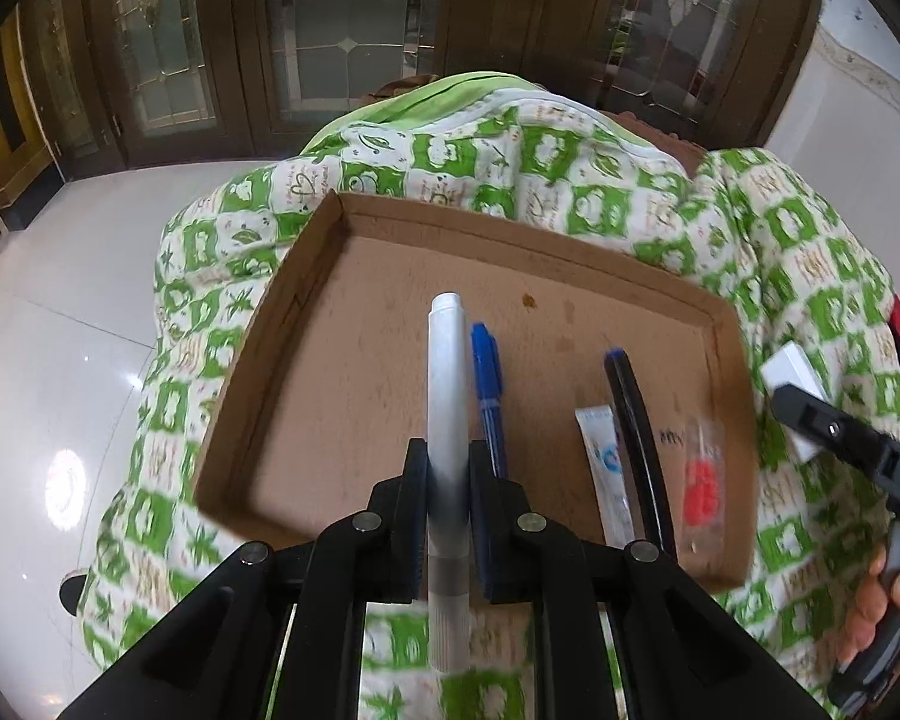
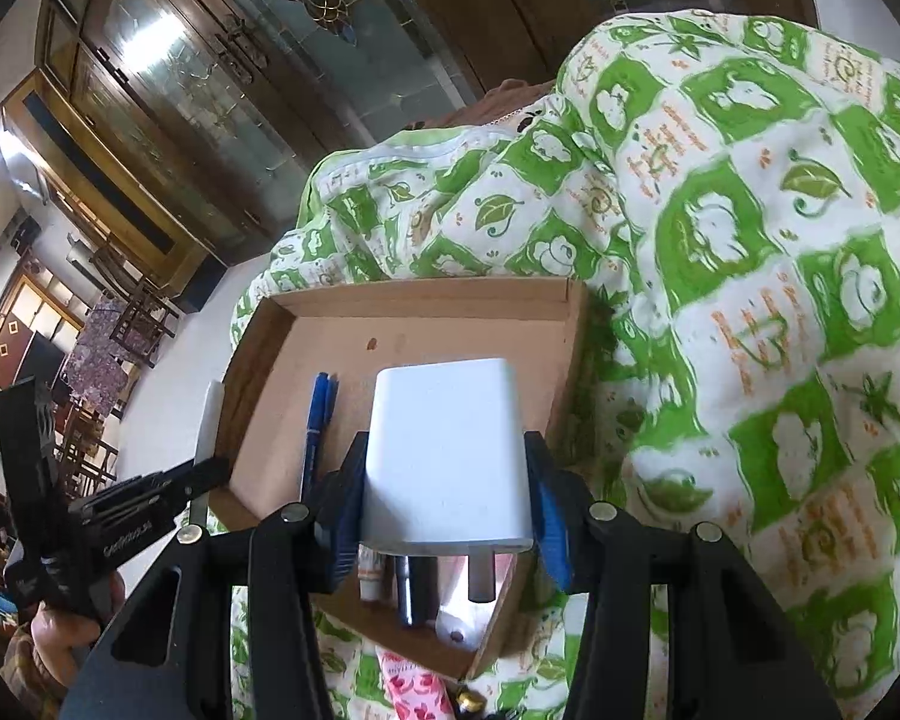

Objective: Organize rigid objects
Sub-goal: 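Carry the white pen and charger plug over the tray with both tools, then open the left tool to drop the white pen while the right tool releases the charger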

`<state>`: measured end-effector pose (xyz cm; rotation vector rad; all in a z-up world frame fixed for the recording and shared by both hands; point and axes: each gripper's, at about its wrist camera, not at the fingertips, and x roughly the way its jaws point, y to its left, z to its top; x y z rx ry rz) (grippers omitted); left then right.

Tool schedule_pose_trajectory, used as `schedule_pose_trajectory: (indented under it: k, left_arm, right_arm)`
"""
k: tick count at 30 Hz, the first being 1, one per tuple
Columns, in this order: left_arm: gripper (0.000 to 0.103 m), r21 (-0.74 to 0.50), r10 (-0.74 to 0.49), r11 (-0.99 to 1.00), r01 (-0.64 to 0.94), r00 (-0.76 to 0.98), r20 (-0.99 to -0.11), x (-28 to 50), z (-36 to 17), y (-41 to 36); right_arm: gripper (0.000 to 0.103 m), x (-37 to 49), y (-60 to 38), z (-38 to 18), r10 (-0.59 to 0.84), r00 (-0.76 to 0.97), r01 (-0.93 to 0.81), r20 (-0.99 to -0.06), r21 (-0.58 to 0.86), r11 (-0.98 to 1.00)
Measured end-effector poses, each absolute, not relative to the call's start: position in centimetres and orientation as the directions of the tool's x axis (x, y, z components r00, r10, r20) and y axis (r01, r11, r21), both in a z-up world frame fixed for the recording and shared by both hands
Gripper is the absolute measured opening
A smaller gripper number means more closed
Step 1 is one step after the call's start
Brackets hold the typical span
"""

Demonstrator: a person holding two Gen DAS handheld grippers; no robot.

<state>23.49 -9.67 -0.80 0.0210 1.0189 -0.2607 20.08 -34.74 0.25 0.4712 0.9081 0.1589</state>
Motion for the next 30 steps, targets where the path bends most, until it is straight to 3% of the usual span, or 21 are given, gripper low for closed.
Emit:
schedule_pose_trajectory:
  k: [30]
  left_arm:
    - [0.012, 0.019, -0.077, 0.983, 0.182, 0.503, -0.861, 29.4, -4.6, -6.4]
  right_arm:
    - [0.047, 27.6, -30.9, -2.9, 0.216, 0.538, 0.032, -0.815, 0.276, 0.961]
